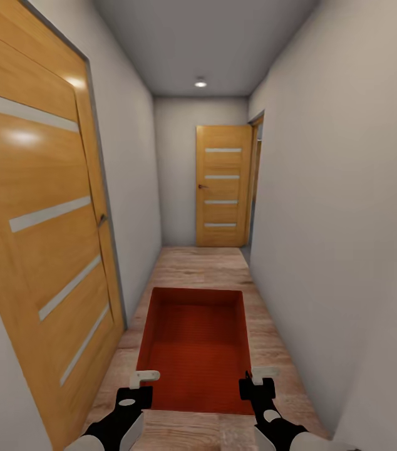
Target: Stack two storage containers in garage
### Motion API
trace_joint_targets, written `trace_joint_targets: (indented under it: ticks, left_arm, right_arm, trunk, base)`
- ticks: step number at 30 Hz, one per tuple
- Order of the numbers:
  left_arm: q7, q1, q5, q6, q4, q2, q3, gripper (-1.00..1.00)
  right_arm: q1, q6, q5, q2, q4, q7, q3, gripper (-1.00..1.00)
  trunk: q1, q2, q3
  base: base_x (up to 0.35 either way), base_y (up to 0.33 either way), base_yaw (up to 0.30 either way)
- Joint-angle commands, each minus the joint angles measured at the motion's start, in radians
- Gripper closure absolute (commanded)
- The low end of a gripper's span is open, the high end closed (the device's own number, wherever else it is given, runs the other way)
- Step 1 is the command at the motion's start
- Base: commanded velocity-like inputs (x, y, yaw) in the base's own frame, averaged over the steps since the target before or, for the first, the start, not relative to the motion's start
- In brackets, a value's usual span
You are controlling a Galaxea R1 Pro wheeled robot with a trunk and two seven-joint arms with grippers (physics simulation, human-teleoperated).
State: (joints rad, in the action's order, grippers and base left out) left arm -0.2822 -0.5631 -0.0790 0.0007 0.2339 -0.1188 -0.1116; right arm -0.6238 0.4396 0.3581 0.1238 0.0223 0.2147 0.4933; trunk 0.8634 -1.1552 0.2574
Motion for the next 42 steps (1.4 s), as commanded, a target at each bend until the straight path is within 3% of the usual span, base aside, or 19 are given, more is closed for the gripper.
trace_joint_targets:
  ticks: [1,42]
  left_arm:
    - [-0.011,0.0,-0.016,0.001,-0.021,0.001,-0.002,1.0]
    - [-0.011,0.0,-0.016,0.001,-0.02,0.001,-0.002,1.0]
  right_arm:
    - [-0.002,0.044,0.022,0.0,0.001,0.008,-0.072,1.0]
    - [-0.002,0.045,0.021,0.0,0.001,0.008,-0.073,1.0]
  trunk:
    - [0.001,-0.001,0.001]
    - [0.001,-0.001,0.001]
  base:
    - [0.323,0.0,0.0]
    - [0.323,0.0,0.0]
